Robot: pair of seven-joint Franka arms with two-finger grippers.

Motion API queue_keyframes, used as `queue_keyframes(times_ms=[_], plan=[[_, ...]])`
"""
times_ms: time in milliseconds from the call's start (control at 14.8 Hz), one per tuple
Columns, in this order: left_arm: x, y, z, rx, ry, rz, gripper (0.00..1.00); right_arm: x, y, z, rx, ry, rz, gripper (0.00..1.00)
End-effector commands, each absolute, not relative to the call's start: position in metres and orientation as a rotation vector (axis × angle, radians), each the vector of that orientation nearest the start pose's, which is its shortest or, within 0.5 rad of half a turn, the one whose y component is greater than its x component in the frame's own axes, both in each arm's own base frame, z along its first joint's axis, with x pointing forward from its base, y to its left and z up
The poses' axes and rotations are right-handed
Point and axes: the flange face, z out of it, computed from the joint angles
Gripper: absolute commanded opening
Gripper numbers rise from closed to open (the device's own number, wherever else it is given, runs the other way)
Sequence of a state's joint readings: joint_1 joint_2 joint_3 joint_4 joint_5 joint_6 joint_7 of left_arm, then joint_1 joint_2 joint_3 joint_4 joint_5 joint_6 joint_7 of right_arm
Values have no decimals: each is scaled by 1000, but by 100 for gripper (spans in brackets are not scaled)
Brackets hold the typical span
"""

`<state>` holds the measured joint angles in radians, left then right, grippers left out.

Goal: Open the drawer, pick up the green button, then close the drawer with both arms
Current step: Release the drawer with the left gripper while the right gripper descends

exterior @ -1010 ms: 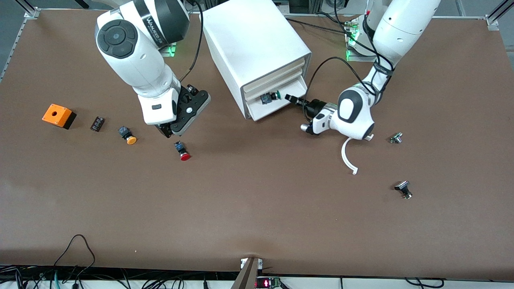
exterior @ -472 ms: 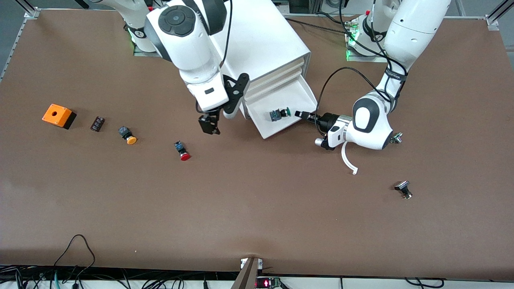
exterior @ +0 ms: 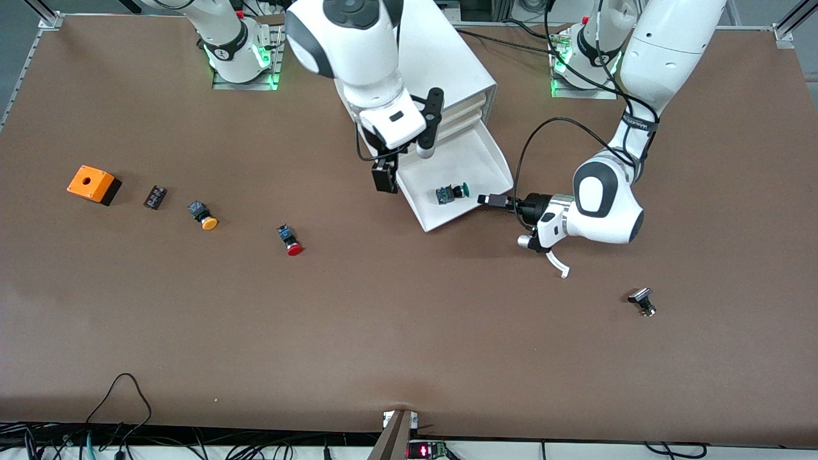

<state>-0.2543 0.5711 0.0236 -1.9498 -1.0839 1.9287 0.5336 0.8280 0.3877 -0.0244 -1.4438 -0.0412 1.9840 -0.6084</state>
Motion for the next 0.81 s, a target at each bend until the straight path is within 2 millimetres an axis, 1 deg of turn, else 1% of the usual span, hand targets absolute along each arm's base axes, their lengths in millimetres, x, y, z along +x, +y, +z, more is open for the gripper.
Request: queue_keyframes(times_ms=[0,135,202,269,337,404,472,539,606,674,741], plan=[[567,-174,204,2211,-26,-393,100,458,523,492,-2332,-2194,-200,100],[575,-160,223,2253,-51,-361,100,450,540,498,-2299,-2230,-176,100],[582,-153,237,2288,-77,-343,100,443,550,502,-2252,-2281,-174,100],[586,-143,254,2324,-59,-339,100,441,556,502,-2211,-2312,-171,100],[588,-136,272,2374,-26,-346,100,442,563,497,-2187,-2323,-176,100],[590,-129,289,2432,-13,-349,100,434,578,491,-2141,-2305,-176,100],[593,-121,309,2498,-35,-333,100,436,586,492,-2118,-2272,-194,100],[593,-111,327,2561,-51,-315,100,440,593,486,-2100,-2268,-200,100],[592,-97,349,2626,-61,-292,100,445,599,479,-2051,-2308,-204,100],[589,-88,367,2675,-81,-295,100,452,598,469,-1984,-2371,-190,100],[585,-82,384,2721,-109,-290,100,455,597,463,-1906,-2425,-180,100]])
